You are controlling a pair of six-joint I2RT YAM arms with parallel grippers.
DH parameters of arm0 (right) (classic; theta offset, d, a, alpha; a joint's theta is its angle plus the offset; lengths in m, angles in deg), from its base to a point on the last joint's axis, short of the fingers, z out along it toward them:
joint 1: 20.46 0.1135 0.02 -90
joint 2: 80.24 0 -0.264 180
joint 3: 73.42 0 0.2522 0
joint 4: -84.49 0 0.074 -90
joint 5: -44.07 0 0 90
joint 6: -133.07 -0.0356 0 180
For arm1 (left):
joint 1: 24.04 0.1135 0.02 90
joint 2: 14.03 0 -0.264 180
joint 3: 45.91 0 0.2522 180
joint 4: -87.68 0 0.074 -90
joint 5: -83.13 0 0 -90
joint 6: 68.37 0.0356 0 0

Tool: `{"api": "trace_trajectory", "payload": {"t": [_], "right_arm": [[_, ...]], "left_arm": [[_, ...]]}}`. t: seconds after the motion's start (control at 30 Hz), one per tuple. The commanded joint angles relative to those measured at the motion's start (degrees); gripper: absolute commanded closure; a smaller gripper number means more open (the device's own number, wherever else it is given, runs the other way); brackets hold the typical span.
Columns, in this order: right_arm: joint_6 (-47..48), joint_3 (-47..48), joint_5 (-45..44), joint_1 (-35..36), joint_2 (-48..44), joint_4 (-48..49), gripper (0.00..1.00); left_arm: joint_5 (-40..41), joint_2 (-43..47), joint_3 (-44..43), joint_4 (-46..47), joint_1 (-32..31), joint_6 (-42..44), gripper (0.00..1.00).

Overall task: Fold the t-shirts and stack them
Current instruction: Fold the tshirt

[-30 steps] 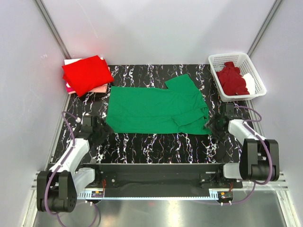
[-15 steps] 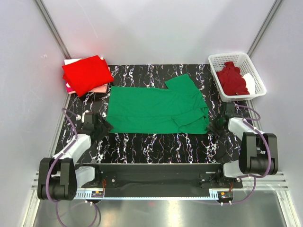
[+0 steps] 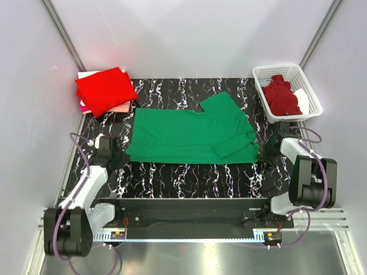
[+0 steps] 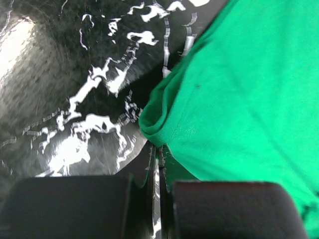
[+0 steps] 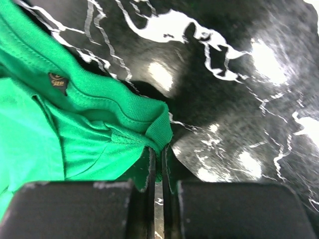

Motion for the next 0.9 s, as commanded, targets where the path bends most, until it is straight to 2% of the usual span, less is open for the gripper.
{"api": "trace_trajectory", "payload": {"t": [0.0, 0.07, 0.13, 0.17, 0.23, 0.27, 0.3, 0.37, 0.4, 0.43, 0.47, 0.5, 0.53, 0.6, 0.73, 0.83, 0.87], "right_arm": [[1.21, 1.84, -5.97, -0.74, -1.50, -2.57, 1.00], [0.86, 1.84, -5.53, -0.74, -1.33, -3.19, 0.99], [0.77, 1.93, -5.79, -0.91, -1.50, -3.28, 0.91], [0.68, 1.93, -6.14, -1.09, -1.50, -3.71, 0.67], [0.50, 2.80, -6.15, -1.62, -1.68, -5.02, 0.41], [0.50, 3.16, -6.58, -1.71, -1.94, -5.64, 0.29], [0.68, 3.94, -6.93, -1.79, -2.46, -6.26, 0.19], [1.82, 5.00, -9.47, -1.79, -6.05, -8.02, 0.17], [2.34, 5.18, -10.18, -1.79, -7.90, -8.28, 0.17], [3.04, 5.35, -11.06, -1.79, -11.66, -8.90, 0.17], [4.01, 4.75, -9.24, -1.79, -17.09, -8.64, 0.17], [4.02, 4.74, -9.22, -1.79, -17.14, -8.29, 0.18], [4.19, 4.65, -6.00, -1.71, -19.93, -8.20, 0.18], [4.72, 4.04, -1.78, -0.92, -21.88, -6.98, 0.19], [3.50, 2.98, 8.77, 3.29, -20.42, -3.90, 0.26], [2.01, 3.24, 10.81, 10.58, -14.63, -0.47, 0.29], [1.56, 3.94, 10.38, 12.34, -12.94, 0.14, 0.34]], "left_arm": [[3.20, 7.59, 1.98, -5.82, 0.09, -2.35, 1.00], [2.76, 10.76, 2.69, -7.32, -0.26, -3.67, 1.00], [2.32, 12.27, 3.05, -9.52, -0.35, -4.46, 1.00], [1.44, 13.58, 3.13, -11.18, -0.44, -4.64, 0.99], [-0.48, 15.26, 3.57, -12.77, -0.61, -5.17, 0.90], [-1.37, 17.53, 3.66, -14.34, -0.79, -5.26, 0.69], [-2.33, 18.94, 3.84, -15.14, -1.14, -5.69, 0.59], [-5.31, 22.54, 2.97, -14.98, -2.19, -4.91, 0.36], [-6.29, 23.08, 1.39, -15.59, -2.28, -4.04, 0.32], [-6.73, 23.18, -2.97, -16.81, -2.28, -1.94, 0.28], [-6.48, 20.04, -12.85, -22.91, -2.28, 3.74, 0.10], [-6.30, 20.01, -12.95, -22.97, -2.28, 6.32, 0.10], [-5.69, 17.75, -19.30, -25.93, -2.28, 8.78, 0.06], [-0.45, 15.89, -23.83, -29.11, -2.28, 14.22, 0.04], [5.82, 14.65, -24.29, -29.49, -2.28, 19.44, 0.01], [0.05, 14.83, -23.06, -26.59, -2.28, 20.84, 0.01], [-0.06, 15.00, -22.88, -26.40, -2.28, 21.02, 0.01]]}}
